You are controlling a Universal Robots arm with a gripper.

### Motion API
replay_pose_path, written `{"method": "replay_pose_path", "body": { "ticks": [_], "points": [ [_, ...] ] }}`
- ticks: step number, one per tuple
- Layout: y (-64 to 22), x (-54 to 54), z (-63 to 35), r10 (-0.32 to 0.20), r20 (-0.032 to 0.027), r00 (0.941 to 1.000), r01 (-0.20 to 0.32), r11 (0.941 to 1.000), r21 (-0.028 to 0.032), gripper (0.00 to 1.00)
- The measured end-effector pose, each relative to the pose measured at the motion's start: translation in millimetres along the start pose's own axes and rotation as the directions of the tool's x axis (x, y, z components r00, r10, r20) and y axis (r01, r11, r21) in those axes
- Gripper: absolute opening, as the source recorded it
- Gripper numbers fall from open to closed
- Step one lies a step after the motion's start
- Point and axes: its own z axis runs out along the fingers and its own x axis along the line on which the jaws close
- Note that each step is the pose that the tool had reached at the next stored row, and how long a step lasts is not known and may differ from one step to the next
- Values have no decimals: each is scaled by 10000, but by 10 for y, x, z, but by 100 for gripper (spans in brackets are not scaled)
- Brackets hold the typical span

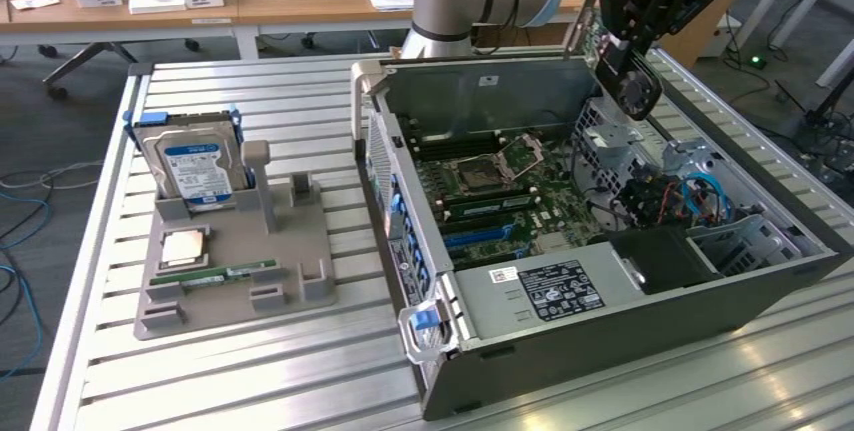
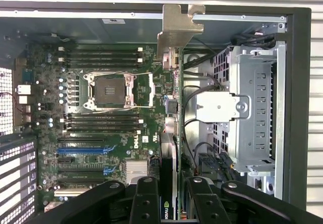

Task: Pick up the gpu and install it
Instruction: 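Insert the gpu into the slot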

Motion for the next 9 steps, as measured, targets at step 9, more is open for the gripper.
{"method": "replay_pose_path", "body": {
  "ticks": [9],
  "points": [
    [0,0,5,-1479,-80,9890,1479,9890,-41,26]
  ]
}}
